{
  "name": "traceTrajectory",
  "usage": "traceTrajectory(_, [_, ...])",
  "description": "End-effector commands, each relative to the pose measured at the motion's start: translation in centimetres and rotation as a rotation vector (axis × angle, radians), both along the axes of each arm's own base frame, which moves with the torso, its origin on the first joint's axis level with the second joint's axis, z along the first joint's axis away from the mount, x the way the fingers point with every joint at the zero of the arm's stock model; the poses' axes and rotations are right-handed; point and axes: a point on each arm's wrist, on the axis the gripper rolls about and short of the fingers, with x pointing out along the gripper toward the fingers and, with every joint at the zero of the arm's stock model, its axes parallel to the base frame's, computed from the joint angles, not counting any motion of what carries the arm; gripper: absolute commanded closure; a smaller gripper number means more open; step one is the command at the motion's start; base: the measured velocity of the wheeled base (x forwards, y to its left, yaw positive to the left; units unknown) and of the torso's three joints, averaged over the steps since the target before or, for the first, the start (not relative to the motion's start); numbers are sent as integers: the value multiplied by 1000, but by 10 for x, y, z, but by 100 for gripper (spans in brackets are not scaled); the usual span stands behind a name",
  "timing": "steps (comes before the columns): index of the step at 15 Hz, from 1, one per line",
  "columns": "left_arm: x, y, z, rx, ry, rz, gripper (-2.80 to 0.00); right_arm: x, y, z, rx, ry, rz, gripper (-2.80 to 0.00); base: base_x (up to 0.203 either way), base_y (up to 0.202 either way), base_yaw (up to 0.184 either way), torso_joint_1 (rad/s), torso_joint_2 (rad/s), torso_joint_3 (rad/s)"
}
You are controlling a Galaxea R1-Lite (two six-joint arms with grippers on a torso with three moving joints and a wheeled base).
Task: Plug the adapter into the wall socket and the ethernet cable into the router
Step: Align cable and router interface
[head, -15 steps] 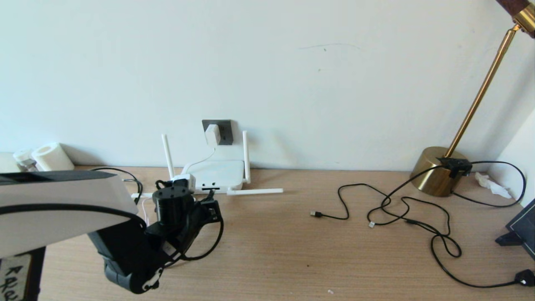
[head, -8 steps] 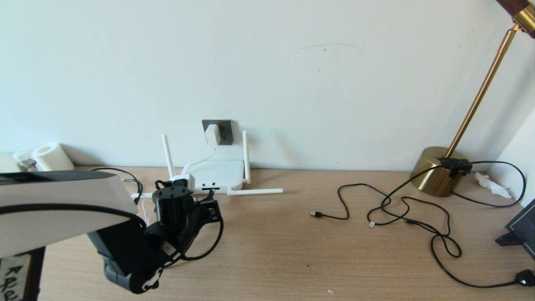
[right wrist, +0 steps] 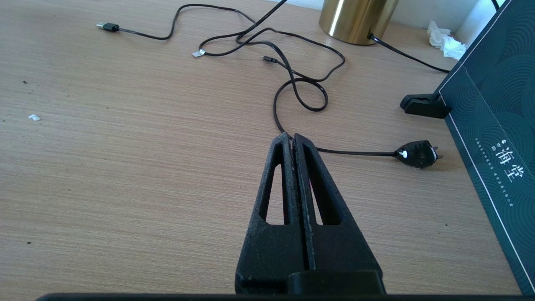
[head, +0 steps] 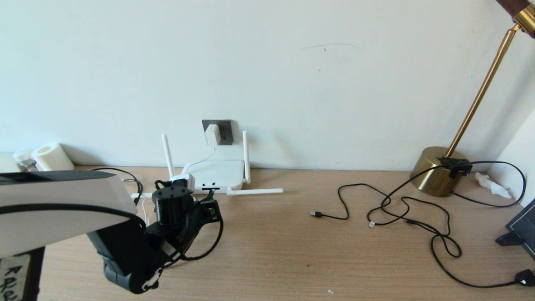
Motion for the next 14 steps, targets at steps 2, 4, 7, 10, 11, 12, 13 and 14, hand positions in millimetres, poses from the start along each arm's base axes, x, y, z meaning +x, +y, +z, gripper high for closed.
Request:
traceTrajectory(2, [0,0,1,-4,-8,2,0,0,0,0,-1,1,0,0,0,0,0,0,0,0])
traceTrajectory(4, [1,0,1,-4,-8,2,0,0,0,0,-1,1,0,0,0,0,0,0,0,0])
traceTrajectory(7, [0,0,1,-4,-9,2,0,0,0,0,-1,1,0,0,0,0,0,0,0,0])
traceTrajectory(10, [1,0,2,-5,-12,3,0,0,0,0,-1,1,0,0,0,0,0,0,0,0])
traceTrajectory(11, [1,-1,2,-6,-12,2,0,0,0,0,-1,1,1,0,0,0,0,0,0,0])
traceTrajectory(12, [2,-1,3,-7,-16,2,0,0,0,0,-1,1,0,0,0,0,0,0,0,0])
traceTrajectory(13, [2,-1,3,-7,-16,2,0,0,0,0,-1,1,1,0,0,0,0,0,0,0])
traceTrajectory(14, [2,0,3,-7,-16,3,0,0,0,0,-1,1,0,0,0,0,0,0,0,0])
